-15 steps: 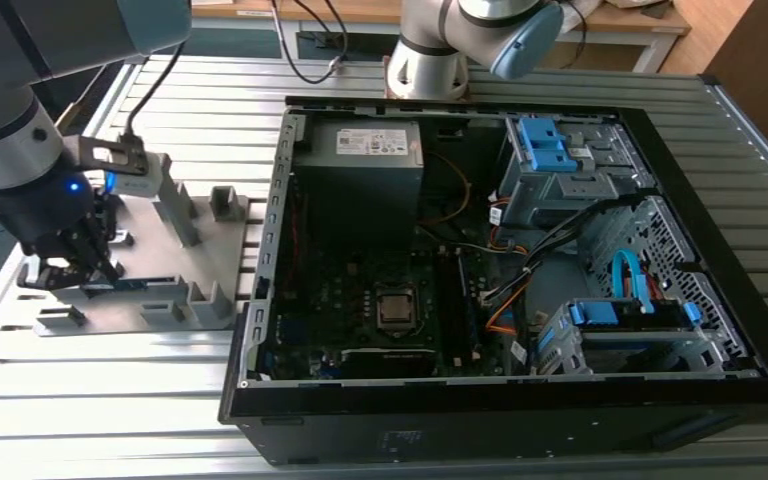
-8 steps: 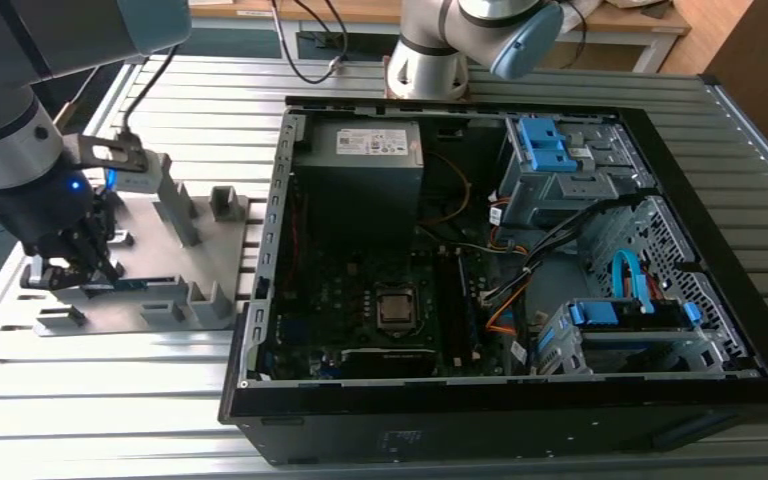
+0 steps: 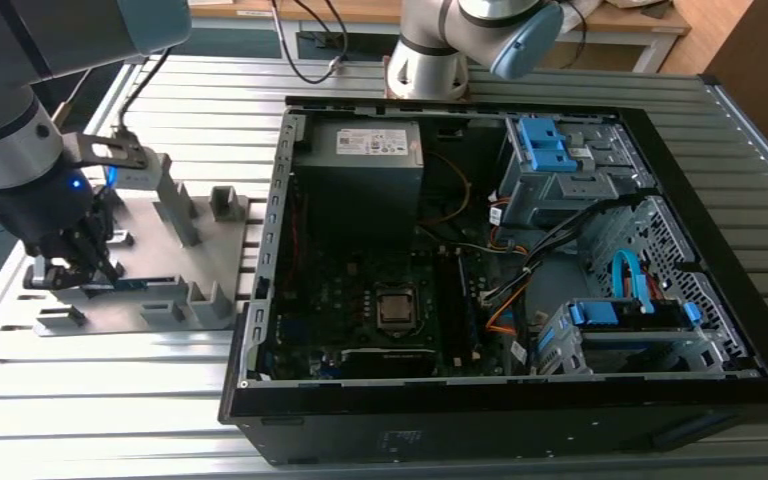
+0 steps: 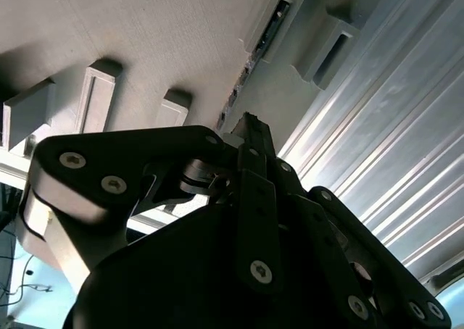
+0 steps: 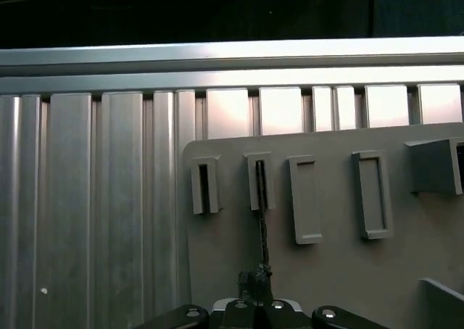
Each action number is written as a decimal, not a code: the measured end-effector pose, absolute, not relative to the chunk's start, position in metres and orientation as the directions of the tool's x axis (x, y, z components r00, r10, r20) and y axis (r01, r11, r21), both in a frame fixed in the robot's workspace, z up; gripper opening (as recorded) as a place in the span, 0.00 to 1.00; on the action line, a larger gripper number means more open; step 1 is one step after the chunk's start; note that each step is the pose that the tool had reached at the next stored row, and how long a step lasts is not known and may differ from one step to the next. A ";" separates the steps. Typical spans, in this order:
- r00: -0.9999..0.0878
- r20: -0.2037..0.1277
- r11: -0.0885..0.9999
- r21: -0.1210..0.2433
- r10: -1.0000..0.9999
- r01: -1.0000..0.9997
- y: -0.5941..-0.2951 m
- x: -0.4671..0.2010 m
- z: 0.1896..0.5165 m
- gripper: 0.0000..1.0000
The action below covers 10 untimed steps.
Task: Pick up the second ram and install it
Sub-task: 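Pick up the second ram and move it above second insertion slot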
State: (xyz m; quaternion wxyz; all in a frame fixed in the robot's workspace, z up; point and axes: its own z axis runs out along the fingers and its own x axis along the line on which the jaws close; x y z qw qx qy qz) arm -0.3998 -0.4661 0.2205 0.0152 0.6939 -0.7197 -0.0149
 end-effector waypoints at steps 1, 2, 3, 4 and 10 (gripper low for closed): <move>-0.031 0.001 0.031 0.043 -1.000 -0.999 -0.466 -0.400 0.221 0.10; -0.025 0.001 0.025 0.043 -1.000 -0.999 -0.466 -0.400 0.221 0.10; -0.019 0.001 0.019 0.043 -1.000 -0.999 -0.466 -0.400 0.221 0.10; -0.012 0.001 0.012 0.043 -1.000 -0.999 -0.466 -0.400 0.221 0.10; 0.025 0.001 -0.025 0.042 -1.000 -0.999 -0.466 -0.400 0.221 0.10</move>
